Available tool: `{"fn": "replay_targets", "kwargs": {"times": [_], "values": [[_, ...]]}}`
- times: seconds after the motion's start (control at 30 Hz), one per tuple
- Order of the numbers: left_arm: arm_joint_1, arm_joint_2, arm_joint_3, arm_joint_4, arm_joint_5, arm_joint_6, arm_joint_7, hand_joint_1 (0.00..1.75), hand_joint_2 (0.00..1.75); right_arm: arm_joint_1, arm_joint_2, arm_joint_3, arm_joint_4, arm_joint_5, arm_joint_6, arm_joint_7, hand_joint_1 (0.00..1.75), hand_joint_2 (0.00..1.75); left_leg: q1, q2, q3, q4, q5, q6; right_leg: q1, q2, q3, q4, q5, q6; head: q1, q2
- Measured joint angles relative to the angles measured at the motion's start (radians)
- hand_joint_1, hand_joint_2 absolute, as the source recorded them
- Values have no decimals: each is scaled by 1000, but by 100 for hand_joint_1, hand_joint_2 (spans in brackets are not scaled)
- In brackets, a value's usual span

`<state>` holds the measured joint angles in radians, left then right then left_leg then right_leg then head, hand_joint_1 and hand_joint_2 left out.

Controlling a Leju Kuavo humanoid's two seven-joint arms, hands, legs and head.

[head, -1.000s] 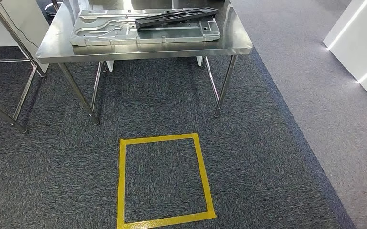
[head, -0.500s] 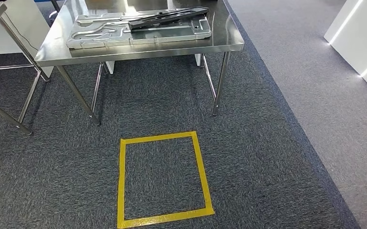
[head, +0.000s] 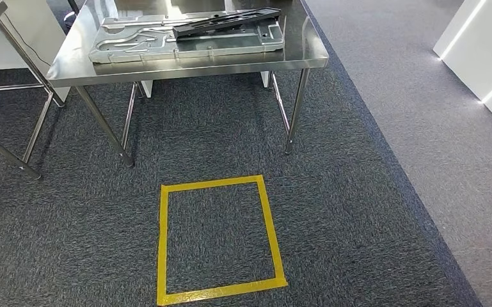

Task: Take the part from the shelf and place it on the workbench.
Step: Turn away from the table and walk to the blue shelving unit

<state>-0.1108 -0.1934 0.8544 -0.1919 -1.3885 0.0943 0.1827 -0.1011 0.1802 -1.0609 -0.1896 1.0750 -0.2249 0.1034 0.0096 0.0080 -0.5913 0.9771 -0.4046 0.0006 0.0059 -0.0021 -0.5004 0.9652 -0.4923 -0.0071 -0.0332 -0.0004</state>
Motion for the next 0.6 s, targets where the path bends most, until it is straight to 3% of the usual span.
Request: {"fn": "replay_targets", "kwargs": {"times": [0.13,0.27,0.33,0.4,0.43,0.47,0.5,0.57,0.6], "values": [[1,0,0,0,3,-6,-2,0,0,0,0,0,0,2,0,1,0,0,-1,0,-4,4,-1,2,-2,-1,-1,-1,2,4,0,0],[1,1,0,0,11,-18,-6,0,0,0,0,0,0,2,3,1,0,0,0,-2,4,-18,17,26,-5,-2,4,-8,5,20,0,0],[0,-1,1,0,14,-21,-6,0,0,-1,0,0,0,1,3,1,0,0,9,0,9,-44,35,30,-7,1,-13,39,-46,30,0,0],[-1,-1,1,0,15,-22,-6,0,0,-1,-1,0,0,-1,3,1,0,0,11,2,-3,-46,44,28,-17,2,-63,167,-132,43,0,0],[-1,-1,1,0,14,-22,-5,0,0,-1,-2,0,0,-2,3,1,0,0,13,2,-12,-43,48,24,-24,2,-85,228,-161,50,0,0],[-2,-1,1,0,14,-23,-5,0,0,-1,-2,0,0,-3,2,1,0,0,16,2,-23,-38,52,20,-32,2,-93,263,-171,59,0,0],[-2,-1,1,0,13,-24,-4,0,0,-1,-2,0,0,-5,2,2,0,0,21,2,-33,-32,55,15,-39,2,-80,254,-159,69,0,0],[-3,-2,1,0,11,-24,-3,0,0,-3,-3,0,0,-6,1,3,0,0,34,2,-58,-11,62,-1,-59,1,1,130,-107,93,0,0],[-4,-2,1,-1,10,-25,-2,0,0,-6,-2,0,0,-7,0,4,0,0,39,1,-70,0,65,-12,-63,2,38,70,-84,100,0,0]]}}
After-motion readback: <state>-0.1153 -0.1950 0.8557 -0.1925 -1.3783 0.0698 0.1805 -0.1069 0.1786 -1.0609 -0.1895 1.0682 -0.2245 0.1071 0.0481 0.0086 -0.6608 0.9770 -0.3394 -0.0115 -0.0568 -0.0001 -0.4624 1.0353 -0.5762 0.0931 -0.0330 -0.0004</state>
